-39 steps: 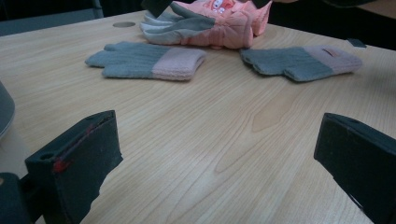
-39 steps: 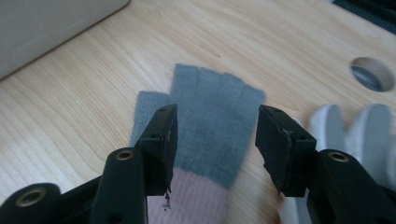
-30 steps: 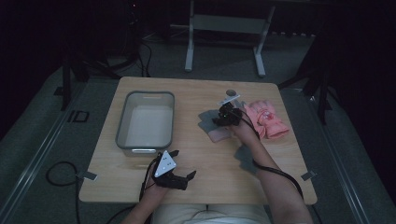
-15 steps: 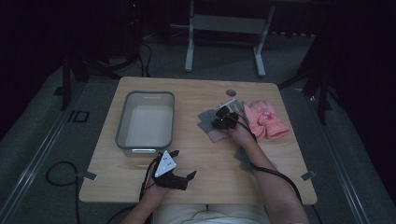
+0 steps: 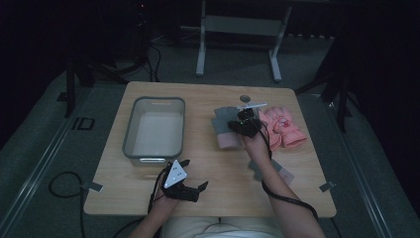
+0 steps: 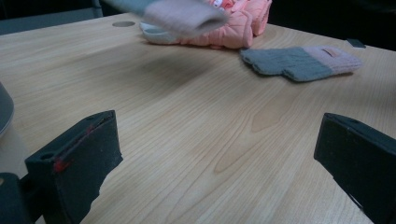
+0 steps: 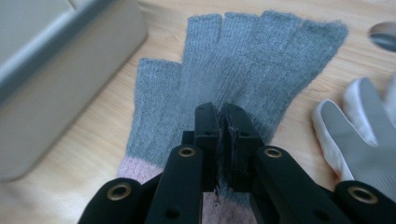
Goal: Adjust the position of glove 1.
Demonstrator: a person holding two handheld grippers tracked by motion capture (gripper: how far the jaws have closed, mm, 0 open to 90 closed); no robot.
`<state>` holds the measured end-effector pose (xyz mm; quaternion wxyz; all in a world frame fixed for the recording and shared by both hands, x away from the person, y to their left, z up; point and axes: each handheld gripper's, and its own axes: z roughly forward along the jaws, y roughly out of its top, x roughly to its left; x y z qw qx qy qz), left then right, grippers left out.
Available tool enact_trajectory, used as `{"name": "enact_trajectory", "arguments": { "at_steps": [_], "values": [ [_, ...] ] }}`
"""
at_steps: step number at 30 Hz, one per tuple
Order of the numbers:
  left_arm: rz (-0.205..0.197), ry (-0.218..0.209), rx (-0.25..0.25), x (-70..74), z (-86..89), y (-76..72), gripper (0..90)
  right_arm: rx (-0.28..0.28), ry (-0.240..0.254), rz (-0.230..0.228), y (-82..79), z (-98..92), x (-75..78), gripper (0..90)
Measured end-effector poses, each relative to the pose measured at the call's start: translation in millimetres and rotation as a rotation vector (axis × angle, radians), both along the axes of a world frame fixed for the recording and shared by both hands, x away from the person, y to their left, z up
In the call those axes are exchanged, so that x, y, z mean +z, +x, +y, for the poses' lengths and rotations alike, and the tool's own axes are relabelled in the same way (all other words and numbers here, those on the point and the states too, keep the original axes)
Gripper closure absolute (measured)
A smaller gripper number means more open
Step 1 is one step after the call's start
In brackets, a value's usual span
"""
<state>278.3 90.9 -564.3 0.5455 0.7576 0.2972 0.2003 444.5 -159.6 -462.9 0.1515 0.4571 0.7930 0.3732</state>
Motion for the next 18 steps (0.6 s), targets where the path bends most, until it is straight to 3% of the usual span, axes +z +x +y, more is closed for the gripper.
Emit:
{"name": "enact_trajectory", "arguments": {
  "at_steps": [4,6,9,12,13,16,18],
  "values": [
    [-0.001,0.003,0.003,0.0,-0.4,-0.3,0.0,-0.033,0.057,-0.028,-33.4,-3.5,12.7,85.0],
    [0.000,0.004,0.003,0.0,-0.6,-0.1,0.0,-0.042,0.085,-0.020,-45.7,-6.1,13.7,85.0],
    [0.000,0.008,0.004,0.1,-0.9,-0.1,0.0,-0.077,0.062,-0.046,-64.3,-10.5,11.0,84.6],
    [-0.001,0.010,0.003,0.1,-1.1,-0.1,0.0,-0.098,0.051,-0.066,-76.9,-13.3,5.0,84.5],
    [0.002,0.011,0.001,0.2,-1.3,0.2,0.0,-0.121,0.073,-0.049,-85.2,-14.8,-4.9,84.4],
    [0.002,0.014,-0.002,0.2,-1.5,0.2,0.0,-0.134,0.072,-0.028,-91.8,-11.3,-19.2,84.5],
    [0.001,0.014,-0.002,0.1,-1.6,-0.1,0.0,-0.140,0.093,0.015,-94.6,-8.0,-31.5,84.5]
  ]
}}
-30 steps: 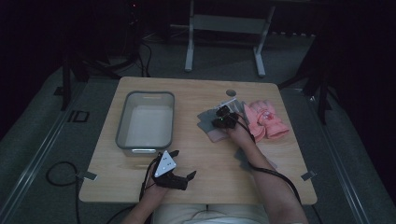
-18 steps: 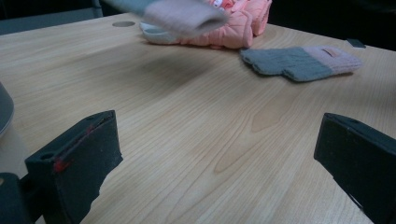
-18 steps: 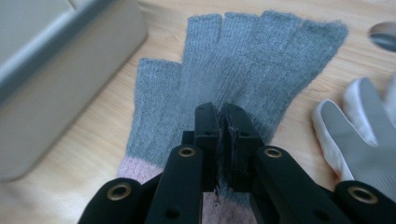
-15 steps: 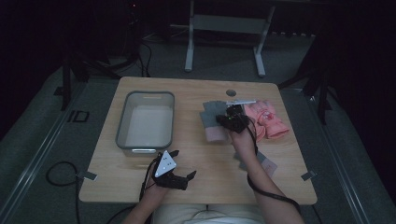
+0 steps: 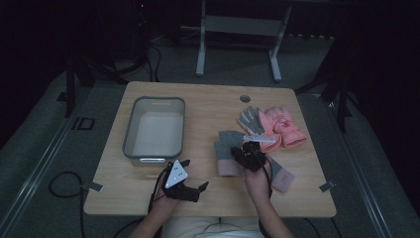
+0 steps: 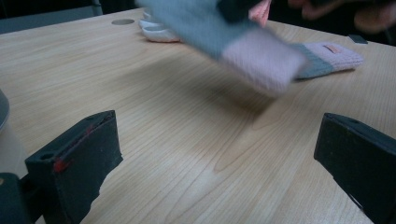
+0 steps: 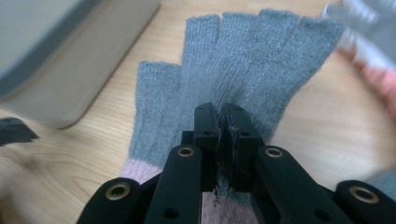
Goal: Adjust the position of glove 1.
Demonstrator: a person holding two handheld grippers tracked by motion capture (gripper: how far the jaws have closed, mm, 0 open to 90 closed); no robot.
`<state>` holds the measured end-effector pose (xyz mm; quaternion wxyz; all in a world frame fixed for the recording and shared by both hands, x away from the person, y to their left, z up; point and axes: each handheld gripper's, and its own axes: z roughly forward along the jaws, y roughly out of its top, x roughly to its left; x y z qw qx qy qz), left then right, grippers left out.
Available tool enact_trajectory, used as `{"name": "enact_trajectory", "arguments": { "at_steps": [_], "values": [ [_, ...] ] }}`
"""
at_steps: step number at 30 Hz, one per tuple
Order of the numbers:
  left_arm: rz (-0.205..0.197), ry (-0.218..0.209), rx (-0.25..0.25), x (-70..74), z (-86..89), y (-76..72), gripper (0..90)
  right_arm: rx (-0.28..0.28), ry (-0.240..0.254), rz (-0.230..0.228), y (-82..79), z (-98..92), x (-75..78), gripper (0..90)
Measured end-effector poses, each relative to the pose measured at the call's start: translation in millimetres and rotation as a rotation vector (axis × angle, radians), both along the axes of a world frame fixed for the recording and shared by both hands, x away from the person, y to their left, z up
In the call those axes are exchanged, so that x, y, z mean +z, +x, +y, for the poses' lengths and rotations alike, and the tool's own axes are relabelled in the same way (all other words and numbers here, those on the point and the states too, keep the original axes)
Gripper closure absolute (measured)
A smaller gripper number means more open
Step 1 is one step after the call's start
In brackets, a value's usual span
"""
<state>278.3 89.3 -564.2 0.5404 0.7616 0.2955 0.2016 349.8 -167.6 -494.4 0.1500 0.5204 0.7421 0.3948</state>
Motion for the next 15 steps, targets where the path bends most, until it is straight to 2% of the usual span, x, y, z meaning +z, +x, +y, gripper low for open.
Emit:
{"name": "enact_trajectory", "arguments": {
  "at_steps": [6,12,15],
  "values": [
    [0.000,-0.005,0.001,0.0,0.8,0.3,0.0,-0.026,0.006,0.066,0.6,8.6,-26.1,84.5],
    [0.002,-0.007,-0.002,0.0,1.0,0.4,0.0,-0.047,0.009,0.092,1.2,11.6,-39.2,84.5],
    [0.000,-0.007,-0.002,0.0,1.0,0.2,0.0,-0.038,-0.018,0.098,2.3,19.8,-47.7,84.2]
  ]
}}
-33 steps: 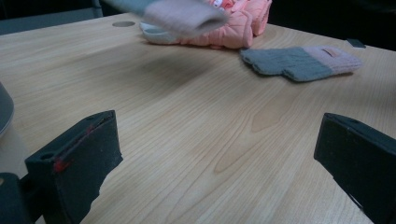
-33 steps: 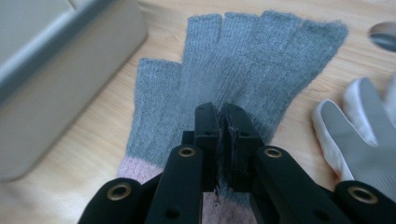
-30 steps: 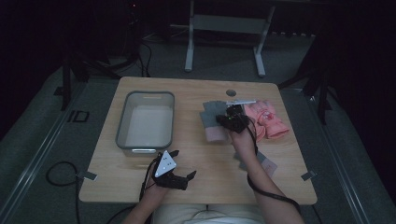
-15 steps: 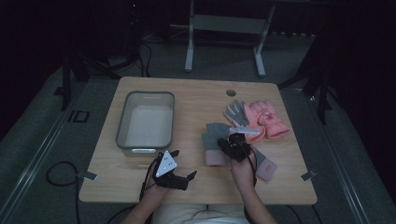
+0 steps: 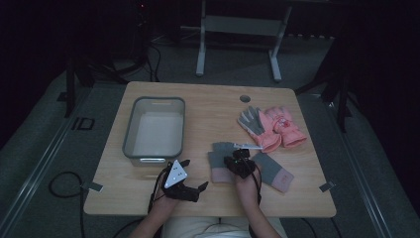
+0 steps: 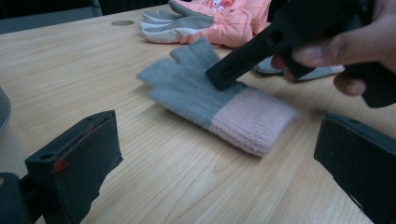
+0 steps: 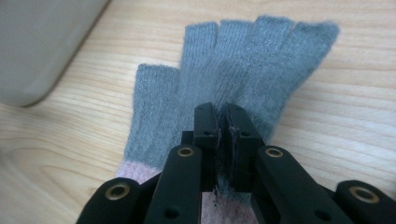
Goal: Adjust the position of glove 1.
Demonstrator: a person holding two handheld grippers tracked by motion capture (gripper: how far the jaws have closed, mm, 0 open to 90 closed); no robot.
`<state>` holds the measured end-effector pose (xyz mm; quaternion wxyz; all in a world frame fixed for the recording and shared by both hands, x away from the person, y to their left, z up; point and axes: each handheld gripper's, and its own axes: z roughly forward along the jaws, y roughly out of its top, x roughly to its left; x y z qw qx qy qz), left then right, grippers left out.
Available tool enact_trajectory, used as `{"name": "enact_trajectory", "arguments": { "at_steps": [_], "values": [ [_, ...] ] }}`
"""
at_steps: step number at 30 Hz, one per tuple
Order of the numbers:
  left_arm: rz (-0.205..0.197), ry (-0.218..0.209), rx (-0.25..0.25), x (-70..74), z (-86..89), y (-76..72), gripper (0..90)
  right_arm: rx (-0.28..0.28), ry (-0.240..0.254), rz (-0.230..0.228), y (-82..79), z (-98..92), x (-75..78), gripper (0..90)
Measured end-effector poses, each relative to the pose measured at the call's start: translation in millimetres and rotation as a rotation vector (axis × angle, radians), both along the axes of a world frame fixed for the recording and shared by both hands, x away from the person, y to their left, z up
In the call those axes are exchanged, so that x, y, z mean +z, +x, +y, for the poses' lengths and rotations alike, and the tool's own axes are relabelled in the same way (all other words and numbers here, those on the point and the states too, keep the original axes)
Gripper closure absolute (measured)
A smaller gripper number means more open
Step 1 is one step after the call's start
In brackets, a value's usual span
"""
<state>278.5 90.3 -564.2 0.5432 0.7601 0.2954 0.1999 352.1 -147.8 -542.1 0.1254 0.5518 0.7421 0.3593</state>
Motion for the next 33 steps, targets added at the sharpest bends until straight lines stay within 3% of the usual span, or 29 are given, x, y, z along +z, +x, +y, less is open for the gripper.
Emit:
{"name": "enact_trajectory", "arguments": {
  "at_steps": [10,11,15,17,22,23,24,25,27,33],
  "values": [
    [0.004,-0.004,-0.002,-0.1,-0.4,0.2,0.0,-0.027,0.009,0.002,1.5,0.8,-8.3,77.3],
    [0.005,-0.004,-0.002,0.0,-0.6,0.2,0.0,-0.025,0.014,0.000,0.7,-0.2,-5.9,69.0],
    [0.008,-0.004,-0.002,0.0,-0.2,0.4,0.0,0.011,-0.007,-0.028,0.4,-3.4,2.7,63.7],
    [0.004,-0.003,-0.003,0.0,0.1,0.2,0.0,0.087,0.001,-0.057,4.1,-13.8,14.2,60.1],
    [0.004,-0.001,-0.003,0.1,-0.2,0.3,0.0,0.158,-0.038,-0.112,8.7,-30.6,29.9,60.7],
    [0.005,-0.001,0.000,0.1,-0.3,0.3,0.0,0.245,-0.063,-0.146,13.0,-45.1,39.5,61.0],
    [0.005,-0.001,0.000,0.1,-0.3,0.3,0.0,0.245,-0.063,-0.146,13.0,-45.1,39.5,61.0],
    [0.008,-0.001,0.002,0.1,-0.5,0.4,0.0,0.284,-0.081,-0.171,14.7,-57.7,44.9,62.5],
    [0.007,0.000,0.003,0.1,-0.5,0.5,0.0,0.333,-0.081,-0.174,17.6,-74.2,49.2,62.7],
    [0.004,-0.001,0.005,0.0,-0.7,0.2,0.0,0.413,-0.114,-0.189,17.8,-123.1,54.1,63.2]
  ]
}}
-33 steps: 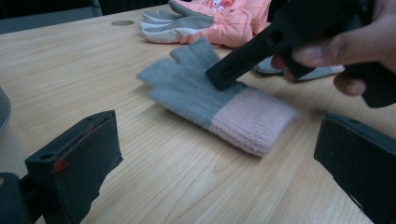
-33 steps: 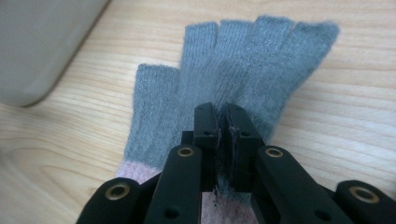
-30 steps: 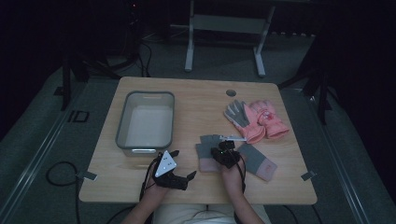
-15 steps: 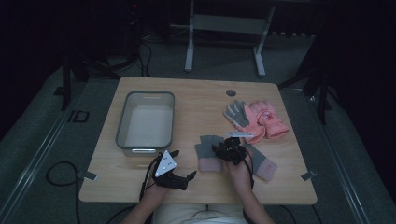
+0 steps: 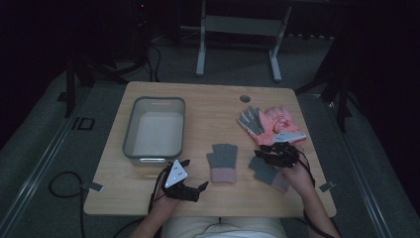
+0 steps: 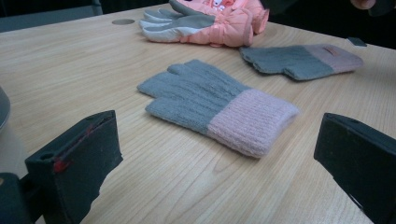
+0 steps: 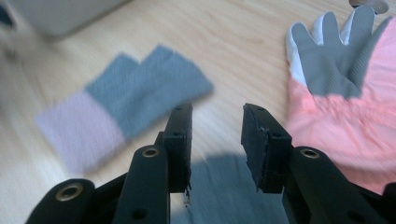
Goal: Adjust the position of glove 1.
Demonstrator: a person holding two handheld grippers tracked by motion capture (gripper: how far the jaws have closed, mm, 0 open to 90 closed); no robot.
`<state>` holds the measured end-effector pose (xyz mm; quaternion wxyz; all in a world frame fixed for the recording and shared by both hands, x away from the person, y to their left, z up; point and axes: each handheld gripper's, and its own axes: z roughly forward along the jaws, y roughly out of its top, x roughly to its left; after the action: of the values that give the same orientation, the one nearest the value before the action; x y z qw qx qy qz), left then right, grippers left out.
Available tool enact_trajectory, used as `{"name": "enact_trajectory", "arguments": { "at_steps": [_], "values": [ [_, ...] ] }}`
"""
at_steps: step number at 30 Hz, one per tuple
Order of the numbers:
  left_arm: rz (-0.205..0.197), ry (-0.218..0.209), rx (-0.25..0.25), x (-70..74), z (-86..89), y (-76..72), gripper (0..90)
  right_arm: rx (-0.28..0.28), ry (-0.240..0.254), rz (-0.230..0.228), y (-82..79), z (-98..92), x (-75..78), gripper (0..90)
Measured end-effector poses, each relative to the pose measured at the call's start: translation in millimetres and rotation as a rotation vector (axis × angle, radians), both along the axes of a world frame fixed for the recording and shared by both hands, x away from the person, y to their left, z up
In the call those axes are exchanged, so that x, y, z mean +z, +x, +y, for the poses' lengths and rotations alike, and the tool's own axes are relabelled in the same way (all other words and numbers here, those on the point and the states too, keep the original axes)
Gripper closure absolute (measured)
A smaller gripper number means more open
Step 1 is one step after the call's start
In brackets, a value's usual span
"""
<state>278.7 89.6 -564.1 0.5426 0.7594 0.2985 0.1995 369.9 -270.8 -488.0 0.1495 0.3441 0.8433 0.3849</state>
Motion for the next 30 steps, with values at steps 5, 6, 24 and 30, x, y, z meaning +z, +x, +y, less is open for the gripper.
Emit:
{"name": "enact_trajectory", "arguments": {
  "at_steps": [5,6,24,30],
  "values": [
    [-0.004,0.004,0.001,0.0,-0.6,-0.4,0.1,0.063,-0.089,0.023,-5.2,-24.3,-10.1,63.1],
    [-0.004,0.004,0.002,0.0,-0.6,-0.4,0.0,0.071,-0.095,0.033,-6.0,-26.5,-12.2,63.1],
    [-0.013,0.005,0.009,-0.1,-0.9,-1.6,0.1,0.196,-0.198,0.124,-0.2,-40.8,-47.3,68.0],
    [-0.014,0.003,0.014,-0.2,-0.7,-1.7,0.0,0.169,-0.213,0.127,-2.5,-37.5,-47.2,81.6]
  ]
}}
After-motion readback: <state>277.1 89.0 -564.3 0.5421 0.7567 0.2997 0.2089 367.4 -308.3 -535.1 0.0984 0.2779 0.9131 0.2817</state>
